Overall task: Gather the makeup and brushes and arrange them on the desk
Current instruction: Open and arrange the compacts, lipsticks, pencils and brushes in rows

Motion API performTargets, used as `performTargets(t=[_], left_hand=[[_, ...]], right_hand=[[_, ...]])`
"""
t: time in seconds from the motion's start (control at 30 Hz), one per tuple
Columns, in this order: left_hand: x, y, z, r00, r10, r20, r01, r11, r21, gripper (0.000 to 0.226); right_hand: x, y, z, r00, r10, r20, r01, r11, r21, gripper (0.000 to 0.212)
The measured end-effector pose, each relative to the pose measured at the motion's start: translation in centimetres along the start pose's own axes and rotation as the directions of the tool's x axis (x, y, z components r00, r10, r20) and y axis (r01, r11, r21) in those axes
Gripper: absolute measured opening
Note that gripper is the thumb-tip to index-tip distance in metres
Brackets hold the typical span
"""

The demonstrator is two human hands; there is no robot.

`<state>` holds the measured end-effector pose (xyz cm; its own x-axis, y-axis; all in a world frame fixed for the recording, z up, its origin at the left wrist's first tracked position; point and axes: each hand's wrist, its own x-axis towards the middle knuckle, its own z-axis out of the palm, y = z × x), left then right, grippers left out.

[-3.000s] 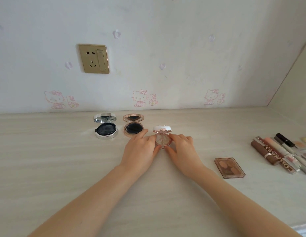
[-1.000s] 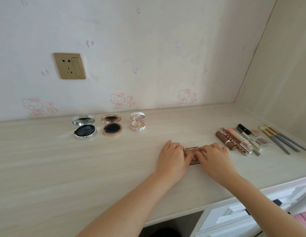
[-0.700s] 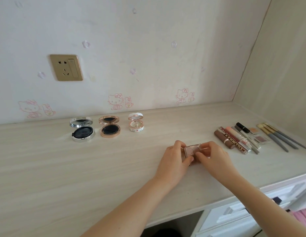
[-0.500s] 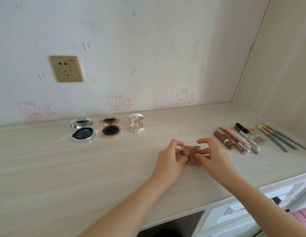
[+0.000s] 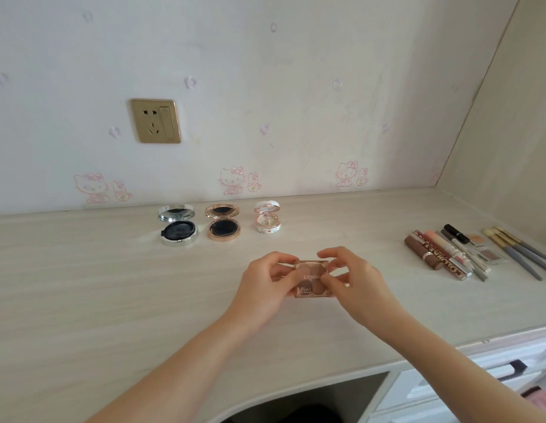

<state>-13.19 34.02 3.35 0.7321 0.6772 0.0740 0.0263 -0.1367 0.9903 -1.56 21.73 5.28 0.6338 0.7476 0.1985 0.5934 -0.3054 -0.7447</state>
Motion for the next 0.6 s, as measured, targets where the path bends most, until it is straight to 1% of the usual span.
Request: performTargets(t=[0.1,0.17,0.27,0.4,0.5,0.6], left_hand=[[-0.9,0.2,-2.2,0.999,-0.038,-0.01,0.037,0.998,-0.059,0.021],[-1.6,0.3,-3.5,0.998,-0.052,-0.024,0.05,0.996,-0.072,0.021],[-2.4,0.2,-5.3,0.995,-0.079,-0.061,0.074,0.994,-0.083,0.021],[-3.3,0.5,-7.3,0.987,-0.104,-0.123,0.094,0.992,-0.086,0.017],[-4.1,0.7,-8.2,0.984,-0.111,-0.142,0.101,0.992,-0.077,0.016],[-4.5,0.6,-8.7,0.978,-0.118,-0.169,0.102,0.99,-0.1,0.016]], right_hand=[[-0.2,-1.2,1.6,0.999,-0.045,0.022,0.045,0.999,0.016,0.027],[-0.3,-2.0,2.6,0.996,-0.07,0.05,0.07,0.998,0.0,0.029],[-0.5,-3.1,3.9,0.987,-0.119,0.107,0.121,0.993,-0.013,0.04],[-0.8,-4.3,5.6,0.953,-0.229,0.2,0.236,0.972,-0.016,0.056],[-0.8,-4.8,6.8,0.917,-0.307,0.255,0.334,0.94,-0.069,0.06],[-0.7,-5.2,7.4,0.9,-0.337,0.277,0.369,0.927,-0.072,0.063]])
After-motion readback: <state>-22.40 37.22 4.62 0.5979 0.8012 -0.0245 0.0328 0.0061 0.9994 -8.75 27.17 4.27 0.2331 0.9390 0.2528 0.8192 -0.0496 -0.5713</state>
